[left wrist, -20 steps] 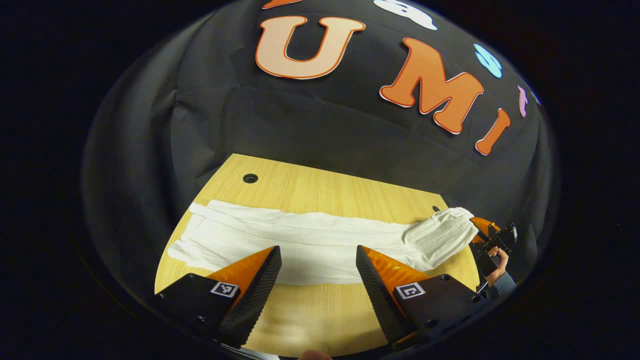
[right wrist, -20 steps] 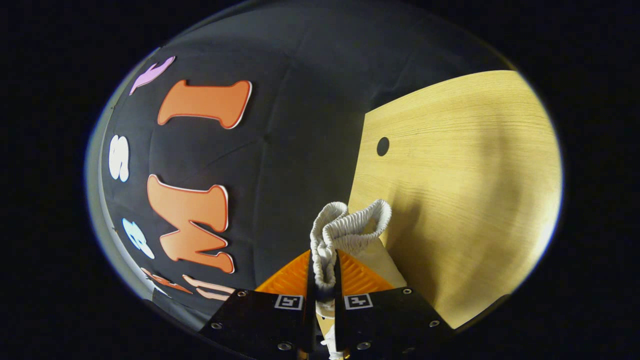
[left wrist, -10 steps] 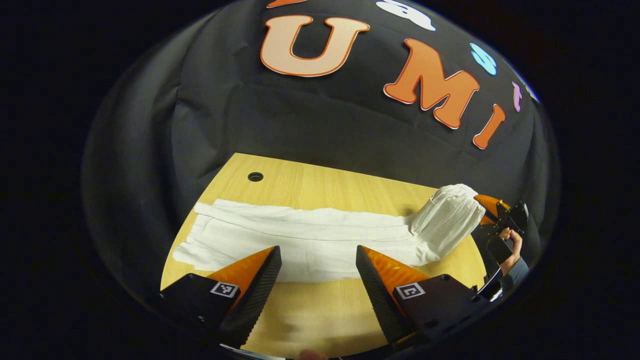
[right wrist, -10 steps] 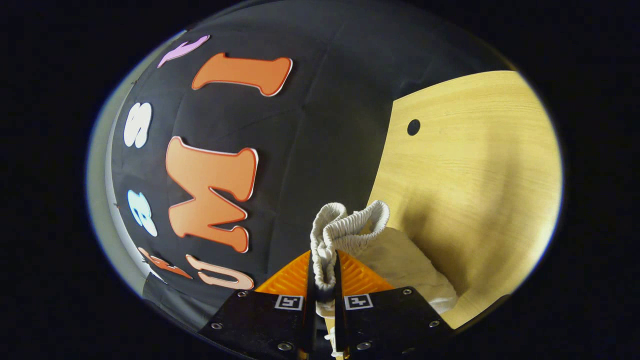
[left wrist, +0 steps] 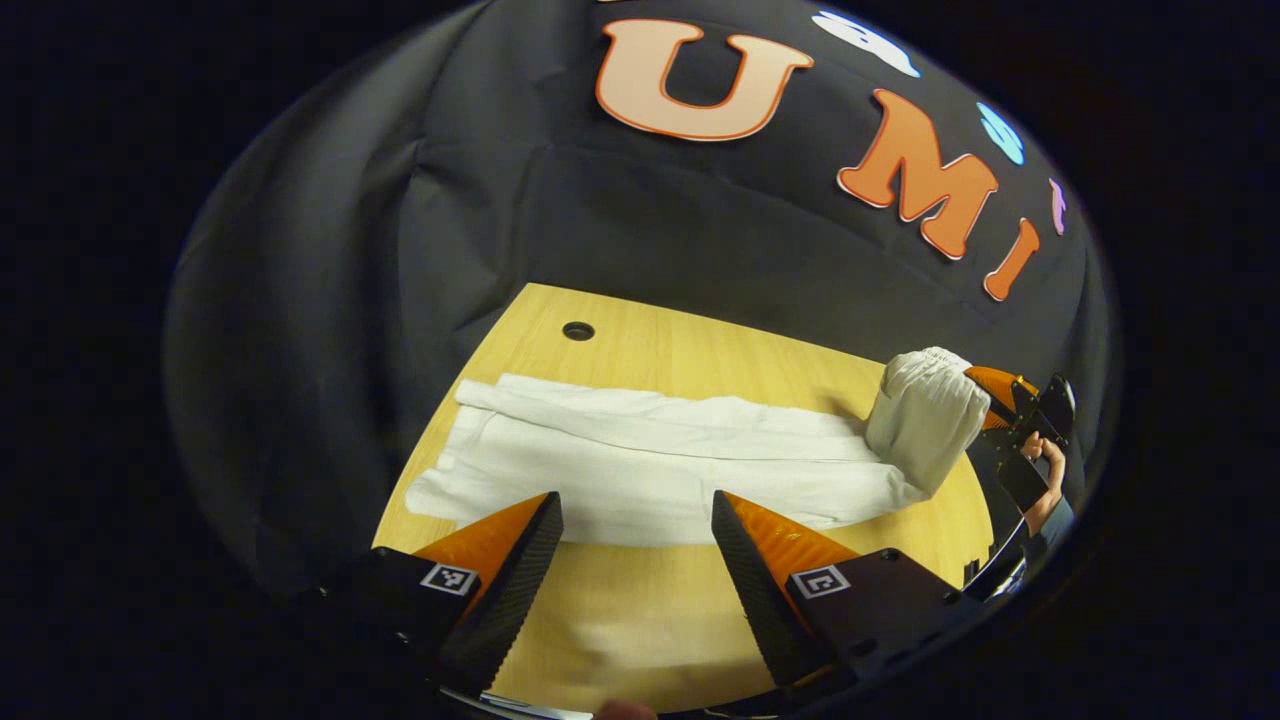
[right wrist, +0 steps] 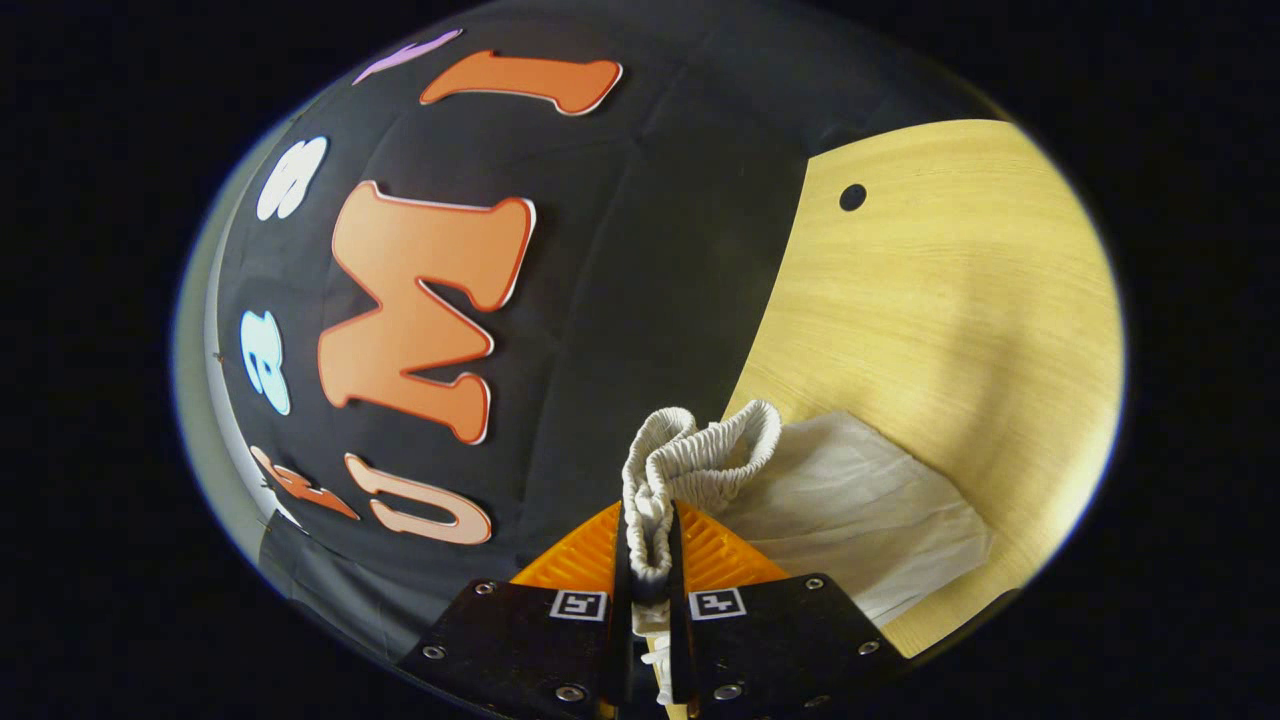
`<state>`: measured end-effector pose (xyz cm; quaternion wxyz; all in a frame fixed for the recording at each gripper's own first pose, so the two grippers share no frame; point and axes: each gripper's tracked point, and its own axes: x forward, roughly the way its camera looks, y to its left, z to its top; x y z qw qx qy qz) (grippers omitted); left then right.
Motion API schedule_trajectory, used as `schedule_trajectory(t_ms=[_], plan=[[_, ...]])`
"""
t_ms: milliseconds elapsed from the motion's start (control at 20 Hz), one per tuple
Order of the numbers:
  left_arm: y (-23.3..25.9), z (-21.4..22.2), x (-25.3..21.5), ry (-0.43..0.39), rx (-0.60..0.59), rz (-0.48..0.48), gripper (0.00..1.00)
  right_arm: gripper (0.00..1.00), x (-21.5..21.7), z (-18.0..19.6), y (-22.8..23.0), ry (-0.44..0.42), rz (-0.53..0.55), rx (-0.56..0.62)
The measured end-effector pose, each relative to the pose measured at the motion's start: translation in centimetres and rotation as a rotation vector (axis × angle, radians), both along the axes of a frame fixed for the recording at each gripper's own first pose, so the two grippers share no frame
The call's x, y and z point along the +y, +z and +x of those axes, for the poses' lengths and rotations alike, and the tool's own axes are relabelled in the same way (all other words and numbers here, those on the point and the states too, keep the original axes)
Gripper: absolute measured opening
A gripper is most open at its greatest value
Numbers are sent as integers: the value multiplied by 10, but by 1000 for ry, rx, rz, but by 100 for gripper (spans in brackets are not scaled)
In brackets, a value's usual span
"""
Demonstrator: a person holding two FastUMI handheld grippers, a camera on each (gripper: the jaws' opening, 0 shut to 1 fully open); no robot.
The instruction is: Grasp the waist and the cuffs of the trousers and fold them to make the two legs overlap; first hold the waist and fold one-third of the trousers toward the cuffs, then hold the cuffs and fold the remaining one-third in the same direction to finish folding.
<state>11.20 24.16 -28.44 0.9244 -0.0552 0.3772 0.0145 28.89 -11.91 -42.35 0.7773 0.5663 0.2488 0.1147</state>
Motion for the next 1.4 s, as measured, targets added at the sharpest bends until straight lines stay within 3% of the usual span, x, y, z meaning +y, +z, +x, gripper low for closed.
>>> schedule_trajectory(t_ms=[200, 450, 650, 900, 1100, 1250, 1400], plan=[[-17, -6, 38, 49, 27, -25, 100, 17, 2, -1, 1, 52, -67, 47], [-37, -15, 68, 106, 63, -85, 98, 28, 5, -4, -7, 121, -121, 83], [-56, -21, 79, 182, 101, -218, 99, 45, 7, -9, -14, 195, -180, 116], [-76, -31, 94, 300, 132, -407, 98, 50, 5, -12, -16, 233, -200, 118], [-100, -28, 114, 427, 155, -564, 98, 60, -4, -11, -15, 222, -232, 107], [-112, -28, 132, 494, 152, -625, 98, 70, -21, -14, -8, 206, -261, 96], [-124, -23, 145, 546, 157, -680, 98, 73, -35, -17, -2, 187, -273, 90]])
